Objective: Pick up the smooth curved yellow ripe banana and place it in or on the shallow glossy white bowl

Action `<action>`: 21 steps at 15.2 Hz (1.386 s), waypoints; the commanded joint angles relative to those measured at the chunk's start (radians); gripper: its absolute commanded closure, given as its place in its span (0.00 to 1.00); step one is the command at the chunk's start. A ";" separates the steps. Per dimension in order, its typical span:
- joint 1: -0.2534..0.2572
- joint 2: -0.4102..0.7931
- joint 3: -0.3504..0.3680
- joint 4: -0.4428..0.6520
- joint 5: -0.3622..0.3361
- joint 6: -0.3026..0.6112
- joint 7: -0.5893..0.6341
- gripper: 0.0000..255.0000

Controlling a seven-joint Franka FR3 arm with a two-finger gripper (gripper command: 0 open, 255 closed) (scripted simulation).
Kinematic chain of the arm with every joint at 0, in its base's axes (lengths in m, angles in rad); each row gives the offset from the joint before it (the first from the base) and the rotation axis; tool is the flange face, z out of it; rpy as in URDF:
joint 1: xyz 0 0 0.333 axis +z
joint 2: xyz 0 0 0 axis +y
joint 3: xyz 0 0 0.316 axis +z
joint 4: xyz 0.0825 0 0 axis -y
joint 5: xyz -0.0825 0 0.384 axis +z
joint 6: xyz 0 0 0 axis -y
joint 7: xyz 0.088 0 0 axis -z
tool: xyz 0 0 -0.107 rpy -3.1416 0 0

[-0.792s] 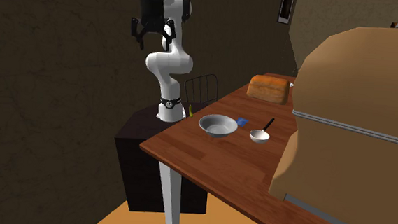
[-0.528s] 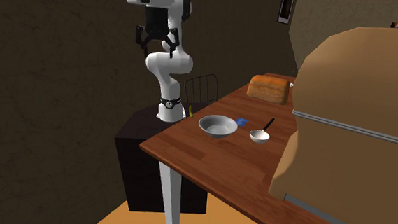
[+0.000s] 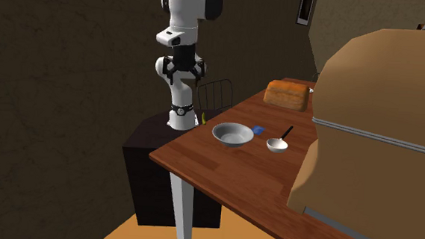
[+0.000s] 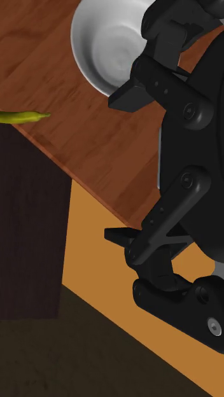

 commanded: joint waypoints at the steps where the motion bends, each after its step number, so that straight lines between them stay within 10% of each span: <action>1: 0.013 0.036 0.023 -0.035 0.016 0.027 0.018 0.00; 21: 0.150 0.435 0.213 -0.261 0.196 0.338 0.142 0.00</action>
